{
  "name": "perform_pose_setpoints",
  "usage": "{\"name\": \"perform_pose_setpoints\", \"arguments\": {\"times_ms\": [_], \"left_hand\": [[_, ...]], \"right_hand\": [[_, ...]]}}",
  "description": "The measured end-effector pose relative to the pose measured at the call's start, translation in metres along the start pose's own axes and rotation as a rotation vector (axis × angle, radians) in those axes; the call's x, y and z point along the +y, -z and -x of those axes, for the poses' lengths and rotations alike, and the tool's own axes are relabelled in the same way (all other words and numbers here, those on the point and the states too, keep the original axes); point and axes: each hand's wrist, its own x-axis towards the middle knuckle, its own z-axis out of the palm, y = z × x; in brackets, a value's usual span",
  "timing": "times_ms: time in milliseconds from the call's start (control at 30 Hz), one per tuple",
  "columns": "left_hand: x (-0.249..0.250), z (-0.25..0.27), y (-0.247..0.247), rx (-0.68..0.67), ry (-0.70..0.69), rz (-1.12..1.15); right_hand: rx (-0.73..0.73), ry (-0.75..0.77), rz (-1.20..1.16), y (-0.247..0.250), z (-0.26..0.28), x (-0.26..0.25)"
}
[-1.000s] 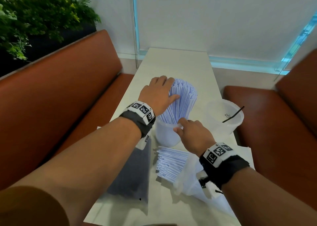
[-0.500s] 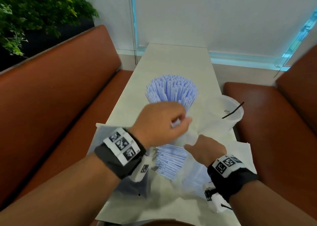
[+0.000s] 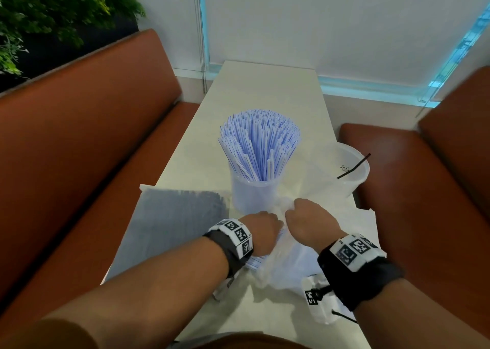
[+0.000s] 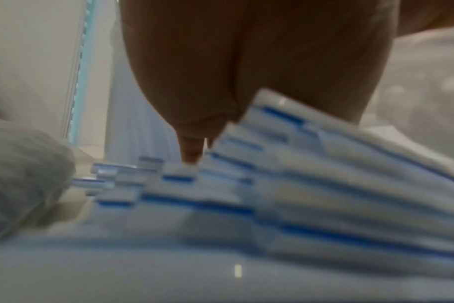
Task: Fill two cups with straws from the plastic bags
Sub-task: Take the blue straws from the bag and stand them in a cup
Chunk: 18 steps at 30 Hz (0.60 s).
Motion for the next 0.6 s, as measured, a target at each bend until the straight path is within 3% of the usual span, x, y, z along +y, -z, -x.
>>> {"name": "perform_pose_setpoints", "arguments": {"times_ms": [133,367,600], "left_hand": [[0.001,-0.008,-0.003,-0.019,0.014,-0.047],[0.002,-0.005,0.001,0.113,0.055,-0.173],[-0.054,0.047,0.020,0.177,0.142,-0.247]], "right_hand": [[-0.013,0.000,0.005,0.000,0.002,0.002],[0.005,-0.011,0.051,-0.002,0.003,0.004],[0.072,0.050,-0.049,-0.005,-0.002,0.009]]}}
